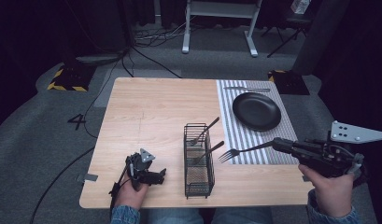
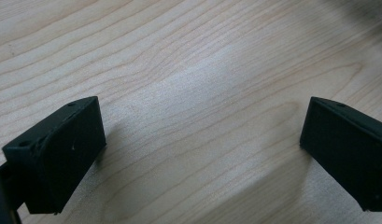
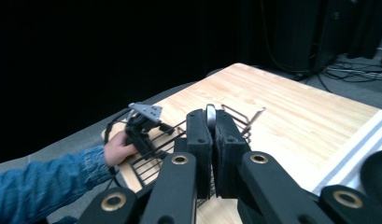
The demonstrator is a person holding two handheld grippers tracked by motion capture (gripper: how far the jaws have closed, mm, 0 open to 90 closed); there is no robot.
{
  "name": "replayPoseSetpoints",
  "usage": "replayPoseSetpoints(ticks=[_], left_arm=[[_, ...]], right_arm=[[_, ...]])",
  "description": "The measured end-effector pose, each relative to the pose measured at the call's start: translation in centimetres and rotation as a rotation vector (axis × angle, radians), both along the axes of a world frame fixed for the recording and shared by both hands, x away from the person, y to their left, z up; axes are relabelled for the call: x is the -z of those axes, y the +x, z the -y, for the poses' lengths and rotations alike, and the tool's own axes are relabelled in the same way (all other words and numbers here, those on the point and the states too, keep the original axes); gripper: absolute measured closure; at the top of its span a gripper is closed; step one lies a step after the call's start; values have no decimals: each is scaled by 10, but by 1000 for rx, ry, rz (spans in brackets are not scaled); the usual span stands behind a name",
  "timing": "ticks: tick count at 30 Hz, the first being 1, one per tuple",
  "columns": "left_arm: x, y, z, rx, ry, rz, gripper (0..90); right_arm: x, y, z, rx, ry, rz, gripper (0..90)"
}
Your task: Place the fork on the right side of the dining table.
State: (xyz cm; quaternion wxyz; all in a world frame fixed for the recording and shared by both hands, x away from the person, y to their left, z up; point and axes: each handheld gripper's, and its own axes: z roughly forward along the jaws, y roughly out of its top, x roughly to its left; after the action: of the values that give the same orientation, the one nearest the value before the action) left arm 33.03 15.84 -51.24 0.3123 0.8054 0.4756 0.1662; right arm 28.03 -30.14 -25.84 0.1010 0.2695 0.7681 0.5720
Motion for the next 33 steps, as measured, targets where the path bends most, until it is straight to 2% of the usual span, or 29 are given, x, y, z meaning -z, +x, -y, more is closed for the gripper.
replayPoseSetpoints(ticks=[7,13,14,16,17,25,26,27,28,29,33], left_arm=[[0,0,0,-5,-1,-1,3],[0,-1,0,-7,-2,-2,3],[0,-1,0,-6,-1,1,2],[0,-1,0,-8,-1,0,2],[0,-1,0,-8,-1,1,3],[0,-2,0,-11,-2,0,2],[0,-2,0,-11,-3,1,2],[0,-2,0,-11,-3,1,2],[0,-2,0,-11,-3,1,2],[0,-2,0,-11,-3,1,2],[0,-2,0,-11,-3,1,3]], right_arm=[[-3,8,11,44,-1,11,871],[-3,22,21,102,-8,13,871],[-1,28,23,132,-18,21,871],[-1,31,24,141,-17,20,872],[2,38,26,153,-7,8,872],[11,63,34,207,-7,-20,872],[15,72,37,224,-5,-36,871],[15,72,37,224,-5,-36,871],[19,80,39,240,0,-51,872],[19,80,39,240,0,-51,872],[29,98,42,277,2,-83,872]])
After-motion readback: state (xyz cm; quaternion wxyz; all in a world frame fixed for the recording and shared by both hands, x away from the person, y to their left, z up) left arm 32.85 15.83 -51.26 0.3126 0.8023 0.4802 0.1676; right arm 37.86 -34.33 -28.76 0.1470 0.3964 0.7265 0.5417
